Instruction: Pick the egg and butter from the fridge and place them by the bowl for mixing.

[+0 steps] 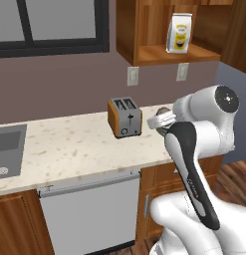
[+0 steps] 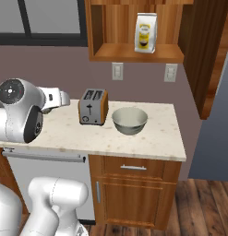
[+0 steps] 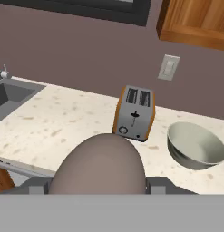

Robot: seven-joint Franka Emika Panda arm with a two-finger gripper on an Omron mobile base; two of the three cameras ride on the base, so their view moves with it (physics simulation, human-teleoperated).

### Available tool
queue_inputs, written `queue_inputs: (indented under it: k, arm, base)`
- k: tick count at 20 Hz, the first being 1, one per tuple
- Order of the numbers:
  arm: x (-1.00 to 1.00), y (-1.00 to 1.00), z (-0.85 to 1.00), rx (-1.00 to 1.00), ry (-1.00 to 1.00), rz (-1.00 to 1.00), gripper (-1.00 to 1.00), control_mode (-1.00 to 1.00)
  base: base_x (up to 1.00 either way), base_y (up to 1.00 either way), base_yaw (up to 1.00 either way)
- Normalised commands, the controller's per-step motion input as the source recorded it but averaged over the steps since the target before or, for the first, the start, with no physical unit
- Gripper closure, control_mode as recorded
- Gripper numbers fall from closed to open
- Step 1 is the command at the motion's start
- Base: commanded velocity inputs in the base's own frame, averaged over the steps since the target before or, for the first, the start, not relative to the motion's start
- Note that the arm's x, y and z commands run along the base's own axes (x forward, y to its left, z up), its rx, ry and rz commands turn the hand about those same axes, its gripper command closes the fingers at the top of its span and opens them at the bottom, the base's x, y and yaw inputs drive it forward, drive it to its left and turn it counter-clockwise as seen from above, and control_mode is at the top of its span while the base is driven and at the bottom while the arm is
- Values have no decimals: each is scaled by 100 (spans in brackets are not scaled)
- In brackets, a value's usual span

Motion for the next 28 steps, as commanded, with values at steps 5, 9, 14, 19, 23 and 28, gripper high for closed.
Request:
queue_inputs:
  k: [5,9,14,19,23,28]
  arm:
    - [47,-18,0,0,54,-3,100,-100]
    - [15,-15,-14,-2,40,-2,100,-100]
    - [1,0,-34,-12,7,0,100,-100]
    - [0,0,-92,-17,0,0,100,-100]
    - [0,0,-84,-4,-4,0,100,-100]
    - [23,0,-52,0,-12,0,100,-100]
  base:
    - [0,0,0]
    - [0,0,0]
    - [0,0,0]
    - [0,0,0]
    - [0,0,0]
    - [0,0,0]
